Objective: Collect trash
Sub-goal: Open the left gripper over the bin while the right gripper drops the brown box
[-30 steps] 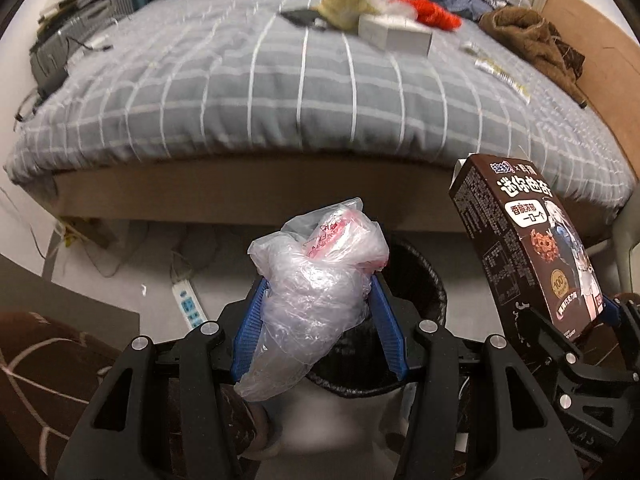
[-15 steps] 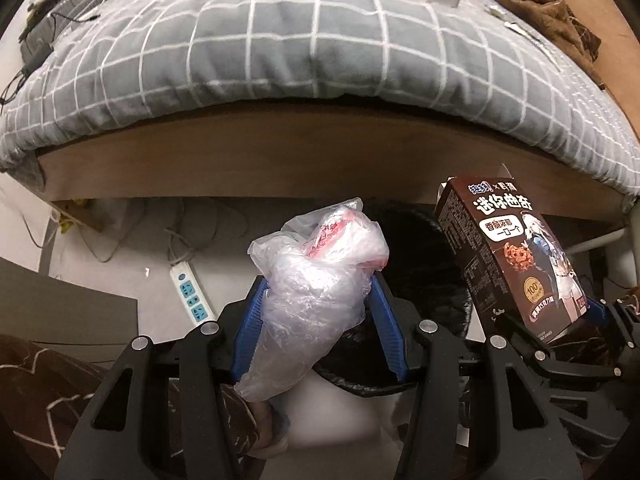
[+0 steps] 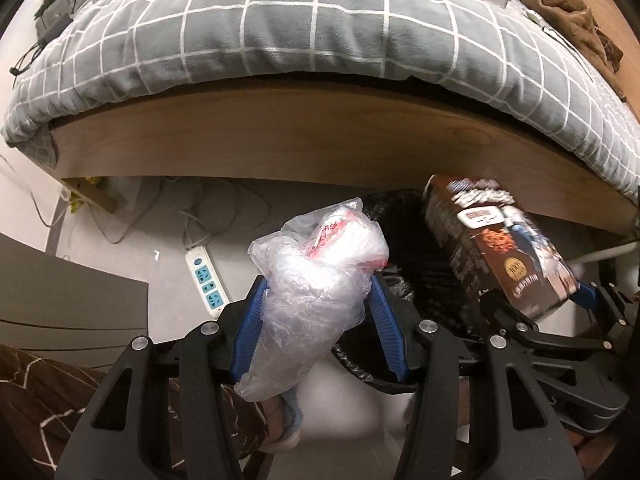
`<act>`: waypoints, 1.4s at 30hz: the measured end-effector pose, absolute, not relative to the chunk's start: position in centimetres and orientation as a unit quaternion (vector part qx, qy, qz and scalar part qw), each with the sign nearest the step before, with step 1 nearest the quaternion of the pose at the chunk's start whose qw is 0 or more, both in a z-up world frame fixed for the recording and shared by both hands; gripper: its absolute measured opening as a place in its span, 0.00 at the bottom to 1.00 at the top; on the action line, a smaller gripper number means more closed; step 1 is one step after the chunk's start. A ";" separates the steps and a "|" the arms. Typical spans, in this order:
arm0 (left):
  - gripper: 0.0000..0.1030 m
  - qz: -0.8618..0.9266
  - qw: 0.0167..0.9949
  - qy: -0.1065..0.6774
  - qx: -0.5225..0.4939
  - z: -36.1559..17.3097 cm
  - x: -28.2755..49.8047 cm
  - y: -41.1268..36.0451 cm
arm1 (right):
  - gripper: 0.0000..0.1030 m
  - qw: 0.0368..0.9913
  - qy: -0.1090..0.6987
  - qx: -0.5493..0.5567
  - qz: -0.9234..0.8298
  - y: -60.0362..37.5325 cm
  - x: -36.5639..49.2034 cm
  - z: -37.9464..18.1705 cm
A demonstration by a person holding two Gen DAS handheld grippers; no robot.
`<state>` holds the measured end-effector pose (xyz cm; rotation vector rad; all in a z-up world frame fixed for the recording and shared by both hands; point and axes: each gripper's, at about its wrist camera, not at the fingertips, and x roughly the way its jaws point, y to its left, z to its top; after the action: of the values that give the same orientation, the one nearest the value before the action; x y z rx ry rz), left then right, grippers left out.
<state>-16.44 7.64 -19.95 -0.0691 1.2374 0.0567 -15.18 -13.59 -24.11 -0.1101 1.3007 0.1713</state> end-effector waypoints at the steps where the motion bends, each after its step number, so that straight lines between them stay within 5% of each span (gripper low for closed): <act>1: 0.49 0.027 0.813 0.580 -0.032 -20.1 -16.4 7.6 | 0.93 0.794 0.601 -0.054 0.078 -13.6 -14.9 -24.3; 32: 0.51 -0.074 0.805 0.589 0.021 -21.3 -13.3 -4.7 | 0.93 0.839 0.543 -0.025 -0.033 -26.0 -14.9 -19.2; 36: 0.72 -0.059 0.811 0.581 0.042 -21.3 -13.4 -4.8 | 0.93 0.842 0.539 -0.021 -0.031 -25.9 -14.7 -18.9; 42: 0.88 -0.045 0.821 0.568 0.035 -20.7 -12.9 -3.7 | 0.93 0.852 0.523 -0.022 -0.026 -25.4 -14.4 -18.1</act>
<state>-12.92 -3.68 -20.73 0.0754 1.2098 -0.0961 -14.36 -25.40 -18.12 -0.0472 1.1013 -0.0544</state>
